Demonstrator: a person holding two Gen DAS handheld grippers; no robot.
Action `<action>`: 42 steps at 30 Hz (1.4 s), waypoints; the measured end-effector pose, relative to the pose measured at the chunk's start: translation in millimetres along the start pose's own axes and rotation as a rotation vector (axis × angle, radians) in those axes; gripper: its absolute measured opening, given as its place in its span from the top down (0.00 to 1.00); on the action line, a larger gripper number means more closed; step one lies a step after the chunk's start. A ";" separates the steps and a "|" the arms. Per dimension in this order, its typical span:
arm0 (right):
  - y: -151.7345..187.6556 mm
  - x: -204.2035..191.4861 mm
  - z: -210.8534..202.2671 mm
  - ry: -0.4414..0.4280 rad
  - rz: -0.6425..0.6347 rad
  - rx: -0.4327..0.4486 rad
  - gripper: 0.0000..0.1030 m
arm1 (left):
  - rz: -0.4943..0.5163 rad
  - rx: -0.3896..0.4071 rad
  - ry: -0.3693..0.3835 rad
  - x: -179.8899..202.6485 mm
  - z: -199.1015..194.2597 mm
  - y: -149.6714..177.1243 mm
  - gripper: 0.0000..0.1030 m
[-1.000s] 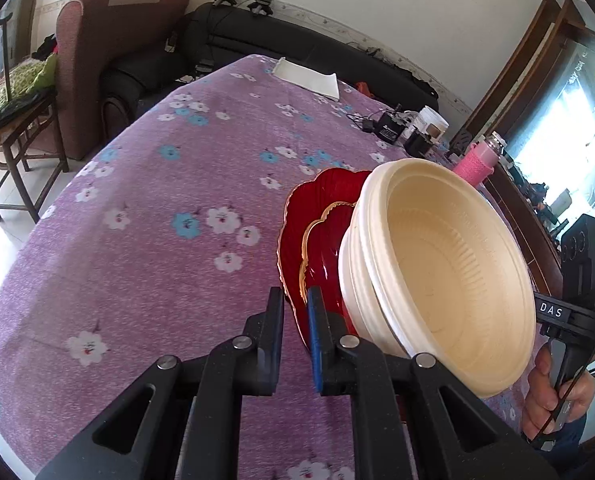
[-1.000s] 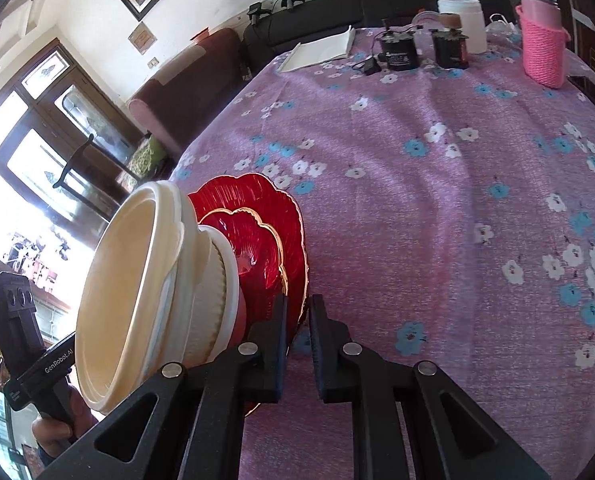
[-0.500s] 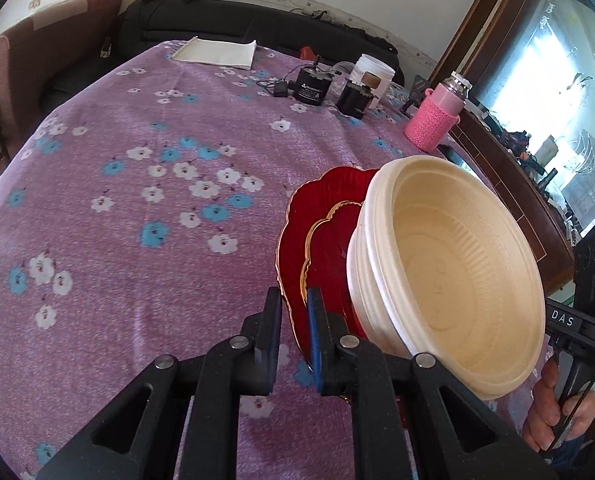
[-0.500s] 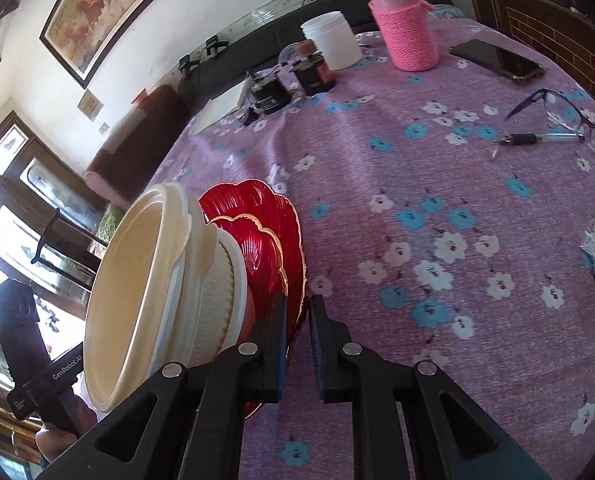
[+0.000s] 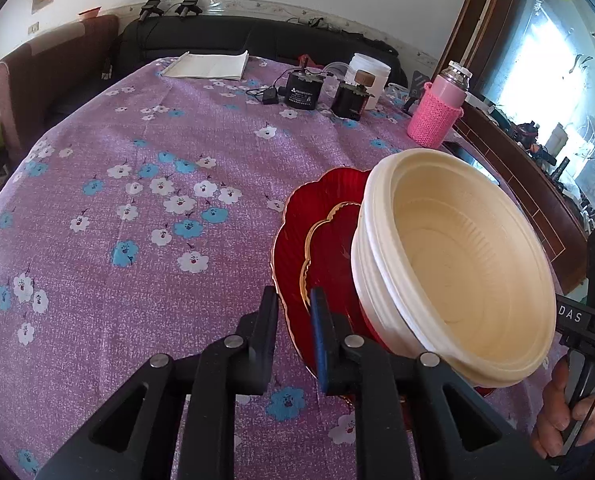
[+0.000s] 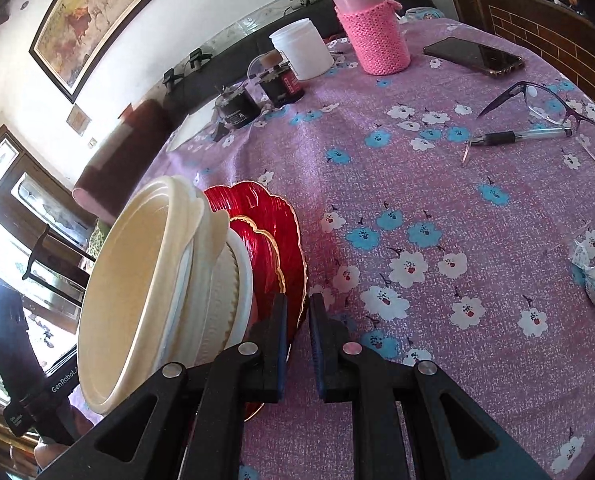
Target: Organize plates and bowls
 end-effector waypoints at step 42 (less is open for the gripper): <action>-3.5 -4.6 5.3 0.027 -0.090 0.079 0.89 | 0.062 0.055 -0.070 5.2 -4.6 4.0 0.81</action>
Point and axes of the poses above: each gripper's, at about its wrist camera, not at the fingertips, and z roughly the way its jaws point, x to its right, y to its underside, the point moved 9 cm from there along z, roughly the way its jaws point, and after that the axes turned 11 degrees about x, right-handed, at the moved point
